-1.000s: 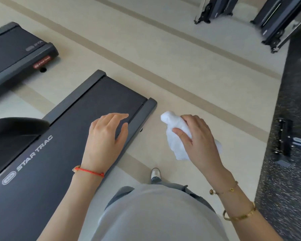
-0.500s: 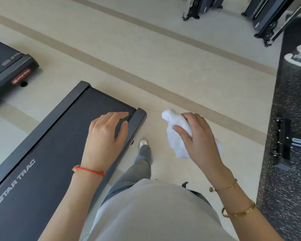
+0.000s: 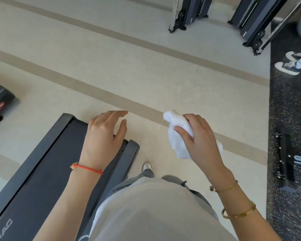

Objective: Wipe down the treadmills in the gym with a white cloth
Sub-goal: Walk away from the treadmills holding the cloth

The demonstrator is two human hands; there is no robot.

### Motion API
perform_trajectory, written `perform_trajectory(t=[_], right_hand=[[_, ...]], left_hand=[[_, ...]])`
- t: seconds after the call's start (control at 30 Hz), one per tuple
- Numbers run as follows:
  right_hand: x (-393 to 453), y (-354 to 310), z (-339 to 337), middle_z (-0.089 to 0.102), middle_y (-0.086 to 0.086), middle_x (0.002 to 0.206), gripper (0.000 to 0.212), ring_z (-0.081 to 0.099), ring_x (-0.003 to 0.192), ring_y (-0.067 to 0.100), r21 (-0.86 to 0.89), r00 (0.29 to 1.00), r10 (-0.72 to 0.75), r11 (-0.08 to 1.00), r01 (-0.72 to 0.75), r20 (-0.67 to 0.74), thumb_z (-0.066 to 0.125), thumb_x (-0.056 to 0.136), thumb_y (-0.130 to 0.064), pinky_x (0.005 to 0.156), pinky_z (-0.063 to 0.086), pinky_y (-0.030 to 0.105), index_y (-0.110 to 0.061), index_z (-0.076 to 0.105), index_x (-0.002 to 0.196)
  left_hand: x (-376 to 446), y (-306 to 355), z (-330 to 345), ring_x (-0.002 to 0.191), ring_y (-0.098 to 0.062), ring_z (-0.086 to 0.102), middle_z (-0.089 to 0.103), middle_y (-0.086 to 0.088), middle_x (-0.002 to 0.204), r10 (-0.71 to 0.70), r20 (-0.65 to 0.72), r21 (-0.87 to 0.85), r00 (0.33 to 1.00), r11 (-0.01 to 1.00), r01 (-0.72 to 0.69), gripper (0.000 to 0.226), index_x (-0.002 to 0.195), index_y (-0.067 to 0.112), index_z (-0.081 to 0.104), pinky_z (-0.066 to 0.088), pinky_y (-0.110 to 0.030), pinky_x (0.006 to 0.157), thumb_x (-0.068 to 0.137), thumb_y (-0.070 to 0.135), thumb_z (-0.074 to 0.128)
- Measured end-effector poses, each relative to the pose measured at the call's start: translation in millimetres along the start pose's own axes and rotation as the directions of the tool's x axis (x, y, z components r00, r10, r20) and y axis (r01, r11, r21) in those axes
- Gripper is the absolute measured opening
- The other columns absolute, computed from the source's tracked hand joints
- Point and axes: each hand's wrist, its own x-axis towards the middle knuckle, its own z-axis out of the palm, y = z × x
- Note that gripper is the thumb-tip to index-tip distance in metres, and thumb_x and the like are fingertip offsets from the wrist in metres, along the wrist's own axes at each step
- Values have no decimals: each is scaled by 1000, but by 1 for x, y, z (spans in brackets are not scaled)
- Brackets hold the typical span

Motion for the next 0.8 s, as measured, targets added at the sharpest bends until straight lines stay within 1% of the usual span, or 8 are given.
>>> perform_trajectory(t=[0.2,0.37,0.5,0.57,0.63,0.73,0.8], right_hand=[[100,13,8,57,3,86,16,51,81,24,28,1000,4,1000,-4,-11,56,96,-26,74,44,40,-11,58,100],[191,32,22,58,2,89,18,51,83,22,37,1000,0,999,0,4,55,97,-29,75,43,36,-12,57,101],[283,52,31,59,3,90,18,52,84,24,44,1000,-17,999,16,23,55,96,-29,76,45,40,-12,57,100],[334,60,32,58,3,89,17,52,84,24,45,999,-46,998,45,22,56,96,-28,76,45,41,-12,57,100],[386,67,33,58,2,90,17,52,85,23,50,996,-81,996,79,42,56,96,-30,76,44,40,-13,57,100],[462,75,35,58,-2,91,17,51,86,19,64,989,-132,990,127,74,55,96,-33,77,44,37,-17,56,100],[509,77,39,57,-2,90,18,51,85,19,76,981,-170,984,163,98,54,96,-35,77,45,38,-18,55,99]], left_hand=[[95,-23,17,101,-28,67,71,-7,107,1,1,9,1000,1000,-1,23,115,5,67,51,-51,90,96,10,55],[177,-46,43,100,-27,67,71,-5,107,-29,-4,22,1000,999,29,22,115,5,67,49,-51,92,94,7,59],[256,-65,68,101,-28,67,70,-5,108,-61,-21,14,998,998,62,22,115,5,67,50,-52,91,94,6,58],[300,-72,79,102,-27,67,70,-5,109,-80,-41,11,996,997,80,23,115,5,67,50,-52,91,94,6,58],[344,-79,88,101,-28,67,71,-5,109,-104,-71,20,992,994,105,23,115,6,67,50,-52,91,95,8,57],[403,-86,99,101,-27,66,70,-4,108,-139,-104,34,985,989,143,26,116,8,67,49,-52,92,95,16,53],[436,-92,106,100,-27,67,70,-4,107,-162,-121,46,979,985,168,25,115,8,67,50,-51,91,95,14,54]])
